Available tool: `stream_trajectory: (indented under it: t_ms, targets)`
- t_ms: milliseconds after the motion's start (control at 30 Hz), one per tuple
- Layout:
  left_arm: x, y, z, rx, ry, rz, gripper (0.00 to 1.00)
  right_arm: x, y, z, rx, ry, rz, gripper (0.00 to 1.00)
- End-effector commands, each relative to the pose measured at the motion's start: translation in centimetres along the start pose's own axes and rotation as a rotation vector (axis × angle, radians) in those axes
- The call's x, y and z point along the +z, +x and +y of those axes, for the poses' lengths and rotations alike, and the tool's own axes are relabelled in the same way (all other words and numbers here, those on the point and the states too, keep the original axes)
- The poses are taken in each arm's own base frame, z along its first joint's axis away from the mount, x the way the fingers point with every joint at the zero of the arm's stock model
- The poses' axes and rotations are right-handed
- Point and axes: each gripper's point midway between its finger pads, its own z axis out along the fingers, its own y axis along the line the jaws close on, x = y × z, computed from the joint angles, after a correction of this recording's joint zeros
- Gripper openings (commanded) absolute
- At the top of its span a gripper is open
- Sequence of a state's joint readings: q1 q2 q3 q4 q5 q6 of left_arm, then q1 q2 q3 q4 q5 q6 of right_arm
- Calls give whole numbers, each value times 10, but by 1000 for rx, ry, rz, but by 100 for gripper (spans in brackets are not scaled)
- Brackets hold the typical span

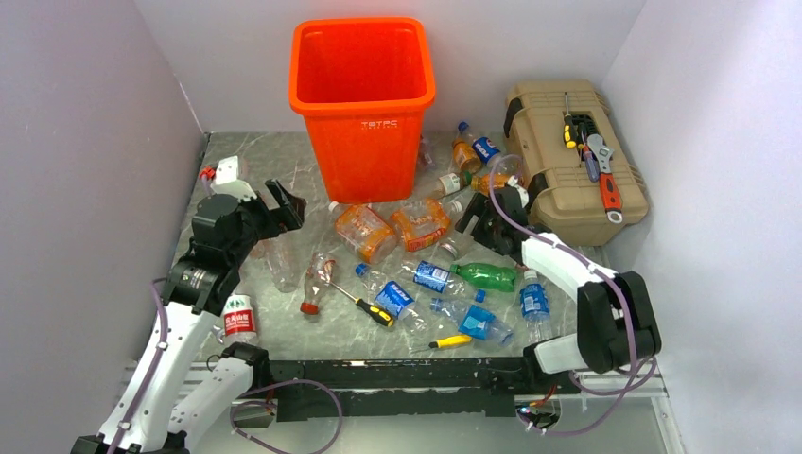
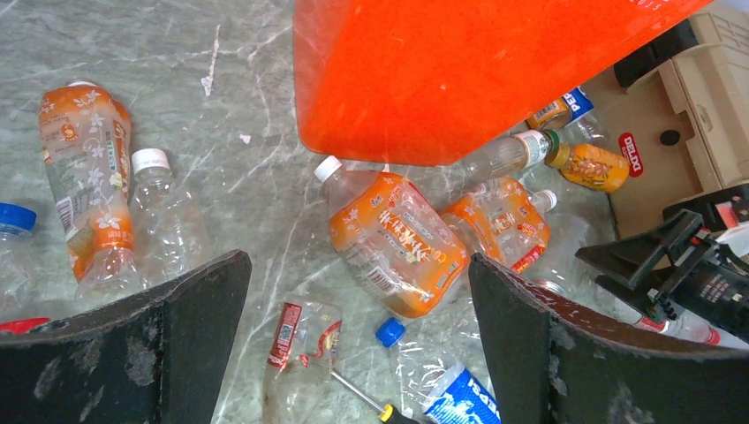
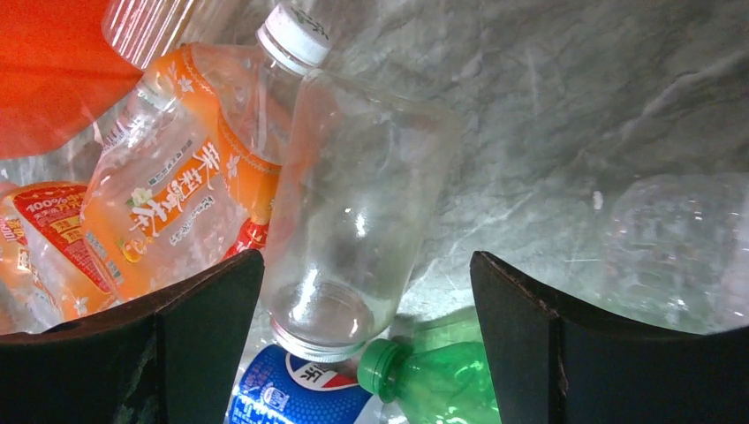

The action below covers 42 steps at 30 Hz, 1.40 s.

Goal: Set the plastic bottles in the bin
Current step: Pick up the plastic bottle at the center of the board.

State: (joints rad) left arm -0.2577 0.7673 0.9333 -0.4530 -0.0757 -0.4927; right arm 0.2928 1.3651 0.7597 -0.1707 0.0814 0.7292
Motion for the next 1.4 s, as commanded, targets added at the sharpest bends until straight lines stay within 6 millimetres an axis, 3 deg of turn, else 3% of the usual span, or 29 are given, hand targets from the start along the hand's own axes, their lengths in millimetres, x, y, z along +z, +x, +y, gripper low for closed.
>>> stream_trajectory:
  t_ms: [0, 167, 333, 567, 767, 933, 1100, 1267, 1367]
  targets:
    - [-2, -12, -12, -20, 53, -45, 99, 8, -24, 32, 52, -86, -38, 91]
    - [-2, -9, -16, -21, 76, -36, 99, 23, -22, 26, 89, -66, -26, 87]
    - [-1, -9, -16, -23, 80, -35, 99, 40, -14, 17, 119, -48, 8, 78]
    - [-1, -8, -16, -23, 78, -32, 99, 51, -2, 7, 124, -19, 36, 77]
    - [-1, -8, -17, -22, 84, -32, 99, 43, -1, 7, 114, -37, 32, 55]
    - [-1, -9, -18, -15, 94, -37, 99, 4, -17, 18, 75, -103, -36, 43]
    - [-3, -9, -21, -6, 120, -48, 99, -53, -32, 36, -14, -215, -129, 39]
    - [-7, -11, -32, 8, 186, -67, 98, -122, -37, 82, -116, -522, -236, 38]
    - [-18, -8, -62, 68, 384, -67, 98, -174, -36, 115, -149, -795, -312, 40]
